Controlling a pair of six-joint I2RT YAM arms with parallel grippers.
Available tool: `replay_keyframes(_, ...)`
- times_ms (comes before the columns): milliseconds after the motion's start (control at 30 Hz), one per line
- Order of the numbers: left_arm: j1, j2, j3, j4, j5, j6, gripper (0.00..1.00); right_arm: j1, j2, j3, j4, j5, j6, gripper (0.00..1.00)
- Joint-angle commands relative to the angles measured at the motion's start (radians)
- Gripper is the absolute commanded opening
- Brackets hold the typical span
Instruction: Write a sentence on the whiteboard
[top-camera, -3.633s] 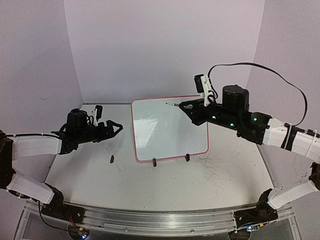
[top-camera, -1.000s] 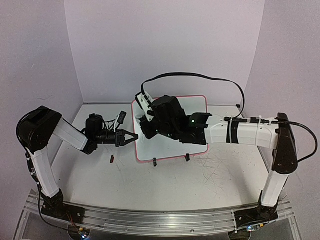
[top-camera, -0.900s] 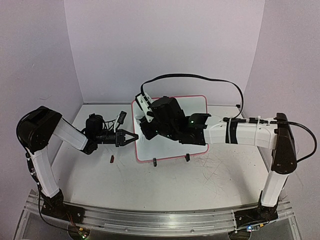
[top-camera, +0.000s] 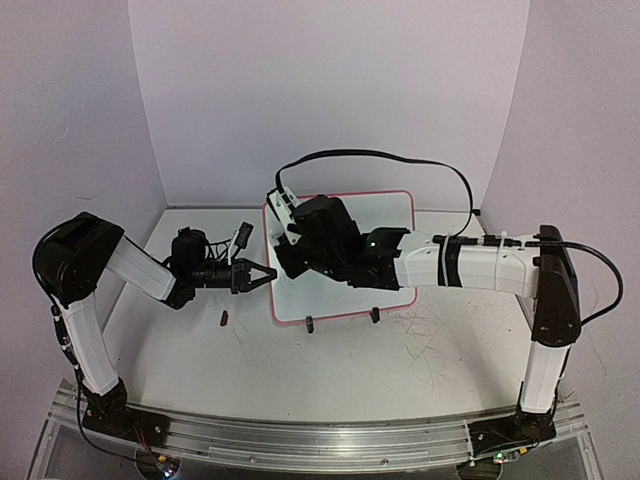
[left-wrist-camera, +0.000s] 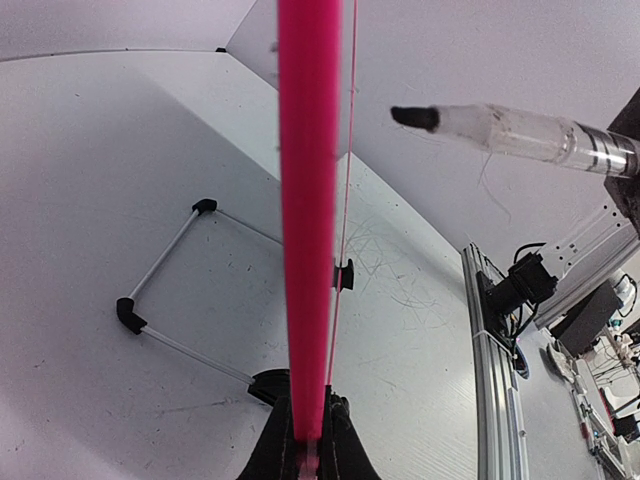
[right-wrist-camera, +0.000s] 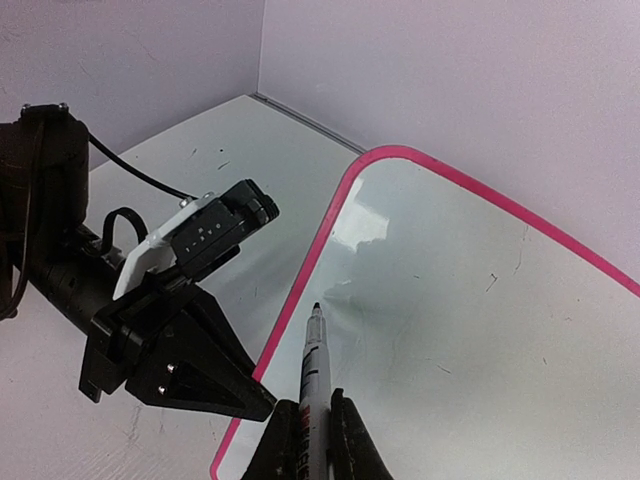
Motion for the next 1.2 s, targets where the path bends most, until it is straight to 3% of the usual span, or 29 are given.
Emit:
replay_keyframes(0, -0.006, -0.009, -0.002, 0.027, -0.032, 0.026, 0.0, 0.004, 0.014, 0.048, 0.03, 0.03, -0.007, 0.0)
replay_keyframes(1167, -0.006, -0.015, -0.003, 0.025, -0.033, 0.028, 0.0, 0.004, 0.022, 0.015, 0.009, 0.058, 0.042, 0.0)
